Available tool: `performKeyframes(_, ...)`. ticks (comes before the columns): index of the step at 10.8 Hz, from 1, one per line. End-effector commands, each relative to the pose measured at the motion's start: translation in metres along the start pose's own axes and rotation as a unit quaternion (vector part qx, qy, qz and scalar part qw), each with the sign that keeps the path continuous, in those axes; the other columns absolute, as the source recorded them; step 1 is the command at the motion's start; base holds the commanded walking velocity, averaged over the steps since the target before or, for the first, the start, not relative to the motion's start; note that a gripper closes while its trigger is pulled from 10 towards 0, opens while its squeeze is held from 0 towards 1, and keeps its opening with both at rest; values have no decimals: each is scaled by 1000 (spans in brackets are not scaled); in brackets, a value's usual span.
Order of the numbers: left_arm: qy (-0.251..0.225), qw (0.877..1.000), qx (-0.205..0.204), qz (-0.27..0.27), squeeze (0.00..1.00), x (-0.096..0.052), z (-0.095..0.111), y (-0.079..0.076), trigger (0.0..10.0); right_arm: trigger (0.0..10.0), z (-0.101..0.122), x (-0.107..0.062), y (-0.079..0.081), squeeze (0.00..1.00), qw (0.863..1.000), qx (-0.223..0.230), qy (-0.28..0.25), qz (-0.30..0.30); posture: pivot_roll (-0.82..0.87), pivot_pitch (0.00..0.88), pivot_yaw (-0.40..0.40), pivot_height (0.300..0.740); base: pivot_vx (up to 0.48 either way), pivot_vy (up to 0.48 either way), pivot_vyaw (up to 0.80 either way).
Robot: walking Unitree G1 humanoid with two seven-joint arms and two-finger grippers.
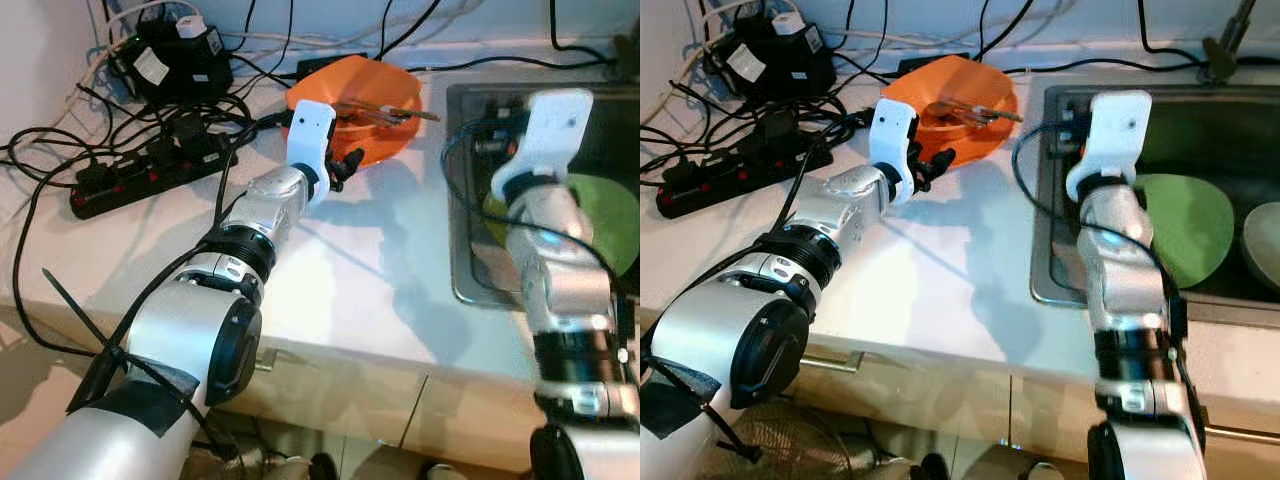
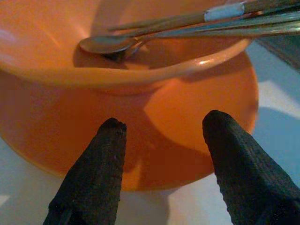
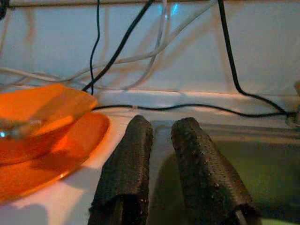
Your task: Kitchen organization
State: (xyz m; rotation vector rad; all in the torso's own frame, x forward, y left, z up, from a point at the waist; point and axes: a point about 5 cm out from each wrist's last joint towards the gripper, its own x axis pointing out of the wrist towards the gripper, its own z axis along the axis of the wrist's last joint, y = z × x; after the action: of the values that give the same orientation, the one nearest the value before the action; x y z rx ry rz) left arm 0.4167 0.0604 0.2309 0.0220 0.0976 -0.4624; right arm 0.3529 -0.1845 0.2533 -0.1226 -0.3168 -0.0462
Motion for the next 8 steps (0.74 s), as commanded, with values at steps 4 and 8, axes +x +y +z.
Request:
performKeyframes(4, 59, 998, 9, -3, 0, 0, -14, -3, 10000, 10000, 2, -10, 5, 0, 1000, 8, 5, 4, -162, 202, 192, 740, 0, 0, 0)
performKeyframes(8, 120, 992, -8, -29, 0, -3, -37, -6, 10000, 10000, 0, -8, 7, 0, 1000, 16, 14, 3, -99, 212, 186, 740, 0, 0, 0)
